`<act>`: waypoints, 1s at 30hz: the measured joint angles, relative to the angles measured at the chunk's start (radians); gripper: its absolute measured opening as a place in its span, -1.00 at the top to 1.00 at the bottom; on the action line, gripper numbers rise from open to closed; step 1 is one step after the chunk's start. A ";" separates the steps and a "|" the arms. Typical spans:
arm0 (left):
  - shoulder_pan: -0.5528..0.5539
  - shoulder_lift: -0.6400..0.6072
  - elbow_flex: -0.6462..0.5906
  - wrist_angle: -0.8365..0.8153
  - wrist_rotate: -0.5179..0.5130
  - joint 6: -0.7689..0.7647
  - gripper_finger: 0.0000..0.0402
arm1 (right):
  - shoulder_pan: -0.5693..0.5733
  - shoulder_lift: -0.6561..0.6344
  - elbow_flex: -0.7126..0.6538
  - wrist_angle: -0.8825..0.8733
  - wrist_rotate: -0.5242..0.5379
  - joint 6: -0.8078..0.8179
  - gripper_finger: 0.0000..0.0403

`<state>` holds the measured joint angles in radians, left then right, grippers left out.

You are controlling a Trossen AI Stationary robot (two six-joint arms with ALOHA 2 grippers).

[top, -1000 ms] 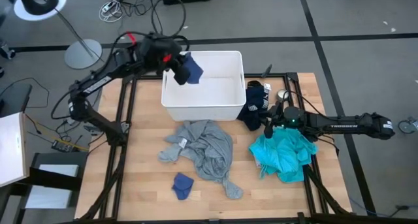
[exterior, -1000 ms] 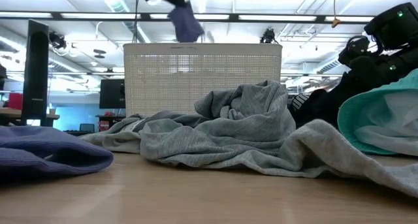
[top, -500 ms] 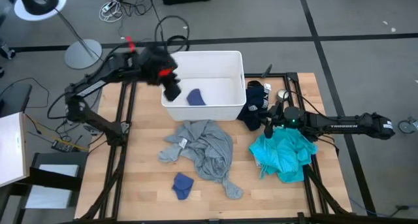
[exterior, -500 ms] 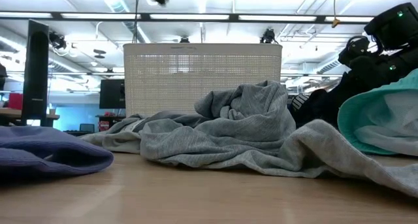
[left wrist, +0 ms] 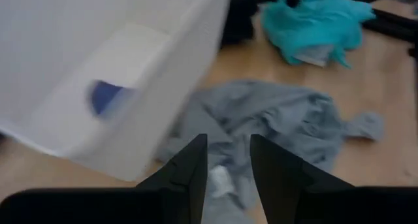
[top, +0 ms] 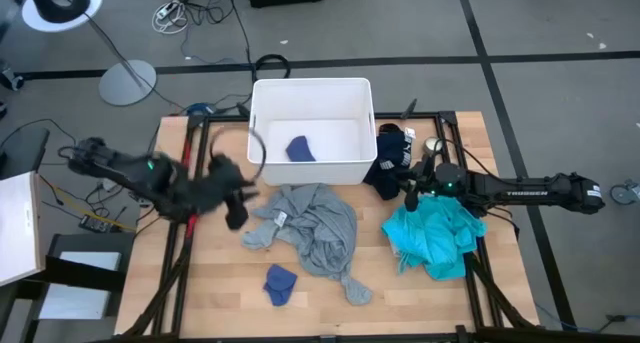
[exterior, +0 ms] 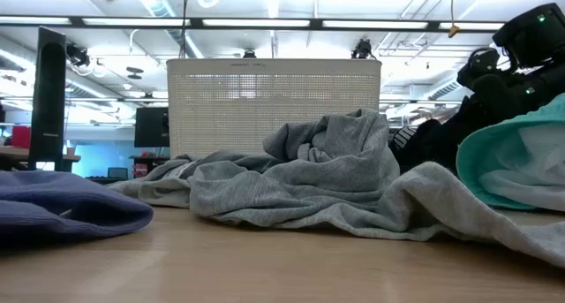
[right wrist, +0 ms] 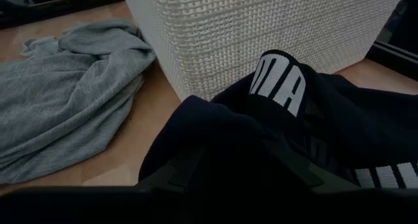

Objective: Sort clothes
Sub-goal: Put the left gray sock into the white laundry bin

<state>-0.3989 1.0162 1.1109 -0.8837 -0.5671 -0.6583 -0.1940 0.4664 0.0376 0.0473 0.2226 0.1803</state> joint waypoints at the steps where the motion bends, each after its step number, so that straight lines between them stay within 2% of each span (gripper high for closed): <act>1: -0.025 -0.010 -0.069 0.062 -0.003 -0.017 0.39 | 0.000 0.000 0.000 0.003 0.000 0.000 0.35; 9: -0.139 0.010 -0.559 0.578 -0.012 -0.057 0.39 | 0.000 0.000 0.000 0.004 0.000 0.000 0.35; 12: -0.156 0.011 -0.699 0.748 -0.013 -0.056 0.39 | 0.000 0.000 0.000 0.004 0.000 0.000 0.35; 15: -0.162 0.012 -0.809 0.851 -0.008 -0.056 0.39 | 0.000 0.000 0.000 0.004 0.000 0.000 0.35; 21: -0.162 0.014 -0.926 1.001 -0.001 -0.049 0.39 | 0.000 0.000 0.000 0.004 0.000 0.000 0.35; 30: -0.162 0.129 -0.933 1.087 0.004 0.002 0.40 | 0.000 0.000 0.000 0.004 0.000 0.000 0.35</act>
<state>-0.5606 1.1453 0.1776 0.2036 -0.5631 -0.6566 -0.1940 0.4664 0.0376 0.0513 0.2226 0.1804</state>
